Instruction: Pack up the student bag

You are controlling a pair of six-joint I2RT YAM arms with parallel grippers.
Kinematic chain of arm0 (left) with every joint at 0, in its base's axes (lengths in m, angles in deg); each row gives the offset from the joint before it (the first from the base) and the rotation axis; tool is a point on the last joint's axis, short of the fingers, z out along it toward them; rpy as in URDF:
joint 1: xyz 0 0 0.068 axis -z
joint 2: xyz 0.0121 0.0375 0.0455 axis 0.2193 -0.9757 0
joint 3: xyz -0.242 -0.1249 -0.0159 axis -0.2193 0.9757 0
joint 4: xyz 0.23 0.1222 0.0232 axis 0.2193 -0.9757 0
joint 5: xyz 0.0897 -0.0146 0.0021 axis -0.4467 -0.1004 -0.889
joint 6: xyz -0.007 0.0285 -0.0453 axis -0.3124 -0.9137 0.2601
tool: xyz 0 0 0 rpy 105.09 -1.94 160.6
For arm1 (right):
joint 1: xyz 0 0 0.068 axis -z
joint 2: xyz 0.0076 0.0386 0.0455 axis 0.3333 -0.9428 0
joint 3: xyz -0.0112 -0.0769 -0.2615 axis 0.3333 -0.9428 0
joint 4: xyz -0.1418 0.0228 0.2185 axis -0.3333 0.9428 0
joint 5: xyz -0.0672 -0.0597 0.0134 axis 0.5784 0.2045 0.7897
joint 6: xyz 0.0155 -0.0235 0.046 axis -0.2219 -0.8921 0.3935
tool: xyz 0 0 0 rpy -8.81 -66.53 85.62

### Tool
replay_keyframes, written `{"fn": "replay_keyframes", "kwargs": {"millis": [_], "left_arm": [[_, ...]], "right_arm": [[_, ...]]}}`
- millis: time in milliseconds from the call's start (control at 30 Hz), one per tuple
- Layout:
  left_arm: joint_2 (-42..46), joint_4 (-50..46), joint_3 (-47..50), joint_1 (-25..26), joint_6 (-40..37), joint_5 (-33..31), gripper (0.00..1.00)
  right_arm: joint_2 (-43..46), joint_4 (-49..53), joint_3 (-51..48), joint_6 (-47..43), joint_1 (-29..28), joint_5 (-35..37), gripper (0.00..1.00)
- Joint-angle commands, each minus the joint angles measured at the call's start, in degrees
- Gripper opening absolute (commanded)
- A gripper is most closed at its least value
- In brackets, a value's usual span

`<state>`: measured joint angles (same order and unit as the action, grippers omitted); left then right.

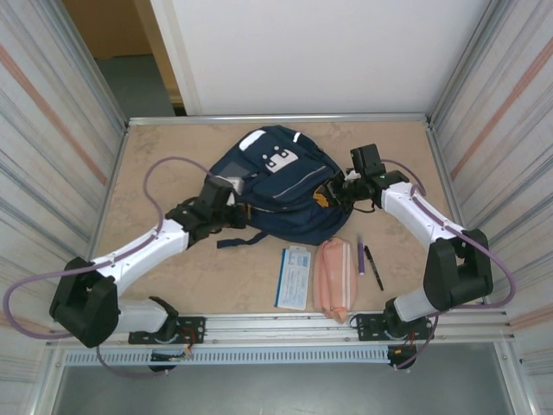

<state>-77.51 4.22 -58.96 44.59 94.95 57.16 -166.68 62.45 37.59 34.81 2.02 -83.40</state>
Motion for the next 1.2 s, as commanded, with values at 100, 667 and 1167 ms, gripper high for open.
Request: {"fn": "replay_keyframes", "kwargs": {"millis": [100,667,1167], "left_arm": [[-6.49,-2.15,-0.67,-8.77,2.56,-5.29,0.0],[11.59,10.24,3.49,-8.08,-10.7,5.78,0.86],[-2.98,1.78,-7.17,-0.09,-38.54,9.33,0.99]], "right_arm": [[2.48,-2.52,0.53,-0.89,-1.61,1.8,0.0],[-16.5,-7.2,12.43,-13.05,-15.81,0.49,0.12],[-0.52,7.22,2.78,-32.78,-10.55,15.21,0.53]]}}
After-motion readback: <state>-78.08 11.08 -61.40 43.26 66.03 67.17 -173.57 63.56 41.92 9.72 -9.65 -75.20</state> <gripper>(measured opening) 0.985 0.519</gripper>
